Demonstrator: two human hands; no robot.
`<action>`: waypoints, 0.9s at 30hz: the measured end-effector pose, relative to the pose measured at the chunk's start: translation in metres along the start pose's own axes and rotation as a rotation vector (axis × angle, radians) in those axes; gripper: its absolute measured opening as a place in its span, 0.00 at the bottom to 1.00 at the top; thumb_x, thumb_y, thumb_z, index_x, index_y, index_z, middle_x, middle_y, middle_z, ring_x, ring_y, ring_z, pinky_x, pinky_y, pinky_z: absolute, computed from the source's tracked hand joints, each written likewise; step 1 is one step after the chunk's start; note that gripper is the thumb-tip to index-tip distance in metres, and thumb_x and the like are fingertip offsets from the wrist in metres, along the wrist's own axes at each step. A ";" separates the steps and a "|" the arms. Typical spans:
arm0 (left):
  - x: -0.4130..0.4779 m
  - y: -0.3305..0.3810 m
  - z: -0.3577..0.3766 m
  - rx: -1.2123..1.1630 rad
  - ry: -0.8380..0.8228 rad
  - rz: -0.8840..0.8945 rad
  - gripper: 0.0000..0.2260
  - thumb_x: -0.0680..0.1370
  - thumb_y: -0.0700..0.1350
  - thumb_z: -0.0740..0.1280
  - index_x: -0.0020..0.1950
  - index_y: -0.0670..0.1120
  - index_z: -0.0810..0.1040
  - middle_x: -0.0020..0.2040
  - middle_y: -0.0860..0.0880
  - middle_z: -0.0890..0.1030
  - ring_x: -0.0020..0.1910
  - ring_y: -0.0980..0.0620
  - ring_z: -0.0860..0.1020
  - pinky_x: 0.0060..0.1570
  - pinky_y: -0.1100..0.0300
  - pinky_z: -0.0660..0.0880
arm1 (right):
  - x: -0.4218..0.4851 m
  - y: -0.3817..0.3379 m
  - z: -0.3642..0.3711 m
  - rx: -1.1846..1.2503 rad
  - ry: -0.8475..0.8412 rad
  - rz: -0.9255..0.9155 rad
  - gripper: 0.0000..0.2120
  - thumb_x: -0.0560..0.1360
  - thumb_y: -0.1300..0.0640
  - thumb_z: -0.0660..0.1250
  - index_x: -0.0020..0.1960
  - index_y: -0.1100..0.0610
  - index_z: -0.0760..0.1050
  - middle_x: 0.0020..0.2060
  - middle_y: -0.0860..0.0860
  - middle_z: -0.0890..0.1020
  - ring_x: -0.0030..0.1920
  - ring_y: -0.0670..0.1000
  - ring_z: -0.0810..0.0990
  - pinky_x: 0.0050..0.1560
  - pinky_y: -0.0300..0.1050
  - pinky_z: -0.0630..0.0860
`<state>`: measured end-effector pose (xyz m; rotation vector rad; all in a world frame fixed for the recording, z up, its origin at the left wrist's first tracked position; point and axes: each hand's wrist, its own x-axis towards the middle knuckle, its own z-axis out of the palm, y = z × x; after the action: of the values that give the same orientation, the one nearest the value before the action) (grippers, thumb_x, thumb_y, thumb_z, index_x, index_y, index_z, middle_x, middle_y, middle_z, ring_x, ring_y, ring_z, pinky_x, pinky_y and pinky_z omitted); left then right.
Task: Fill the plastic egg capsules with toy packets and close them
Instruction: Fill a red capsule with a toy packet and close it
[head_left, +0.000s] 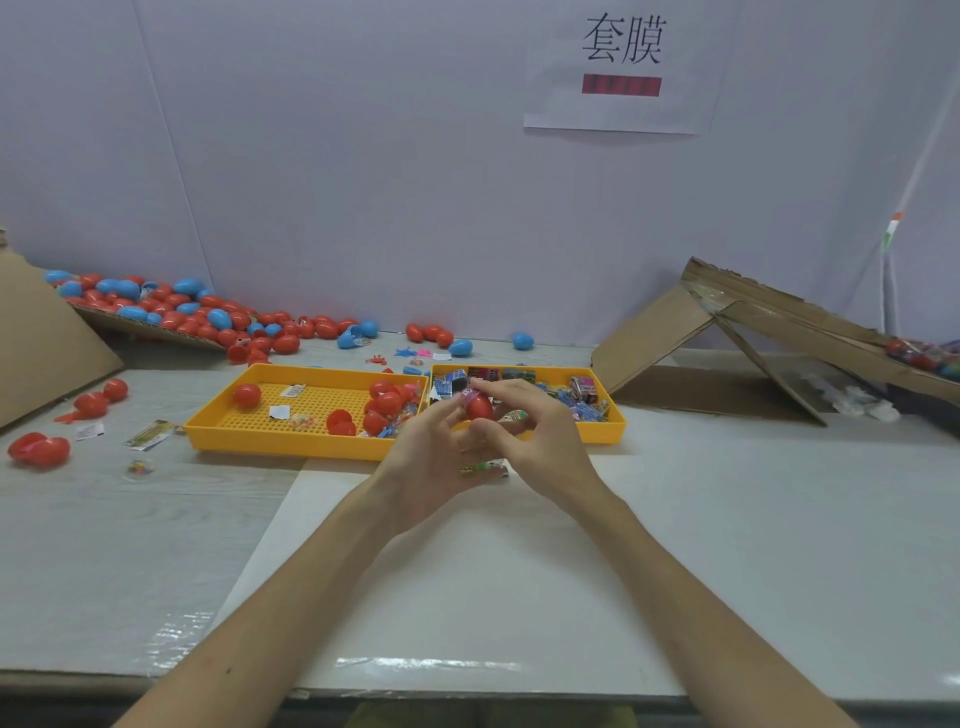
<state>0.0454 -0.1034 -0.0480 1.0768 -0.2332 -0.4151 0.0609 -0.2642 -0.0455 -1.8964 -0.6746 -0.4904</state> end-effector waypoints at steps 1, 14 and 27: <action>0.001 0.000 0.000 -0.013 0.034 0.011 0.20 0.83 0.58 0.59 0.65 0.47 0.81 0.64 0.42 0.82 0.61 0.44 0.82 0.62 0.44 0.76 | 0.000 0.000 0.000 -0.007 -0.011 -0.007 0.21 0.75 0.62 0.74 0.67 0.53 0.79 0.57 0.48 0.81 0.54 0.46 0.80 0.49 0.36 0.78; -0.003 0.001 -0.003 0.021 0.131 0.101 0.18 0.79 0.52 0.67 0.66 0.44 0.78 0.61 0.41 0.82 0.54 0.51 0.82 0.56 0.56 0.76 | 0.001 0.002 0.002 -0.020 0.140 -0.088 0.14 0.72 0.65 0.76 0.57 0.59 0.85 0.49 0.51 0.86 0.51 0.48 0.84 0.51 0.46 0.83; -0.005 0.003 0.000 0.040 0.155 0.125 0.14 0.82 0.50 0.66 0.64 0.44 0.79 0.64 0.39 0.81 0.56 0.50 0.82 0.59 0.56 0.74 | 0.000 0.000 0.002 -0.033 0.118 -0.083 0.14 0.74 0.63 0.74 0.59 0.55 0.83 0.52 0.47 0.85 0.51 0.45 0.84 0.50 0.44 0.82</action>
<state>0.0418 -0.0997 -0.0453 1.1215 -0.1704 -0.2145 0.0612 -0.2620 -0.0466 -1.8596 -0.6727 -0.6647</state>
